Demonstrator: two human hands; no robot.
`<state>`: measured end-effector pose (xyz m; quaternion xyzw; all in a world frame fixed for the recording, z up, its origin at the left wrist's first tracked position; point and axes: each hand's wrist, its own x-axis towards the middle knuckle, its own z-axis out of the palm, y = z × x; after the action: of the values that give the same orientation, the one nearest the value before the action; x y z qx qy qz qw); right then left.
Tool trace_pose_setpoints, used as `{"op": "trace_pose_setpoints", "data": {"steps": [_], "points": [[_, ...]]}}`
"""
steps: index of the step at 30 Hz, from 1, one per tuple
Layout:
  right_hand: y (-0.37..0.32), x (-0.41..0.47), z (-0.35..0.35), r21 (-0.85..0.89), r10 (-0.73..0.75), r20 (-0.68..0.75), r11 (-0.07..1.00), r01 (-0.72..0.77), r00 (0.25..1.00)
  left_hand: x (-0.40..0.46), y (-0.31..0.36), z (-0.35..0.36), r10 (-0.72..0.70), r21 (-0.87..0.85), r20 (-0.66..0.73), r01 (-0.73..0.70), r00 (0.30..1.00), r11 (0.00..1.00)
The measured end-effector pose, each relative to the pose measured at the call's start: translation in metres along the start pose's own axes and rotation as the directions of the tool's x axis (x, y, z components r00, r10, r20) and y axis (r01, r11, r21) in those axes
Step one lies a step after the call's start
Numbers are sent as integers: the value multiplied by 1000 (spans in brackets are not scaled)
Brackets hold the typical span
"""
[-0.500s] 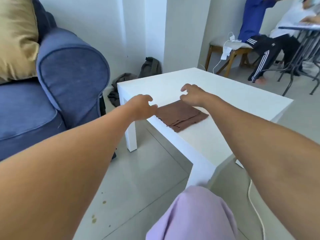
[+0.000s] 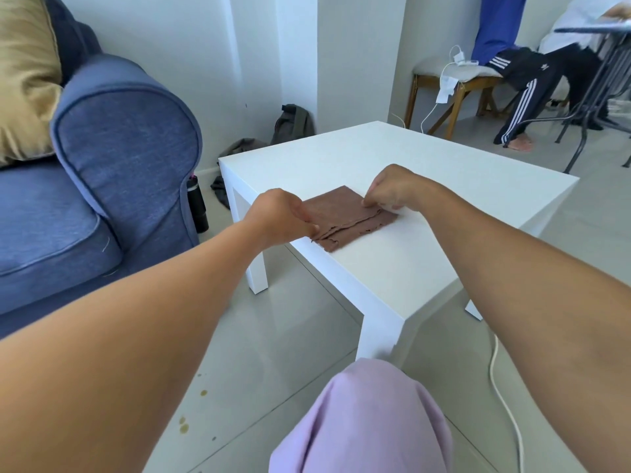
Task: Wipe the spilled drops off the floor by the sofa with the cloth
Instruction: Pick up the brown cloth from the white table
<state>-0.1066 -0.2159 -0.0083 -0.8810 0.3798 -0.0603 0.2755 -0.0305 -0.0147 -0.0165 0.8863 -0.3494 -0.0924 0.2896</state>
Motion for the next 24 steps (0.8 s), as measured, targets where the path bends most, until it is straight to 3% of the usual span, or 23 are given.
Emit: {"op": "trace_pose_setpoints", "data": {"steps": [3, 7, 16, 19, 24], "points": [[4, -6, -6, -25, 30, 51, 999, -29, 998, -7, 5, 0, -10, -73, 82, 16, 997, 997], [6, -14, -8, 22, 53, 63, 998, -54, 997, -7, 9, 3, 13, -28, 13, -12, 1000, 1000], [5, -22, -22, 343, 69, 88, 935, -95, 994, -4, 24, 2, 39, -11, -57, -40, 998, 999], [8, -27, -30, 332, 87, 156, 934, -135, 984, -5, 27, -4, 41, -22, 18, -41, 999, 999], [14, -31, -24, 155, 163, 215, 968, -199, 963, -5, 21, -1, -25, 22, 212, 20, 977, 1000]]}}
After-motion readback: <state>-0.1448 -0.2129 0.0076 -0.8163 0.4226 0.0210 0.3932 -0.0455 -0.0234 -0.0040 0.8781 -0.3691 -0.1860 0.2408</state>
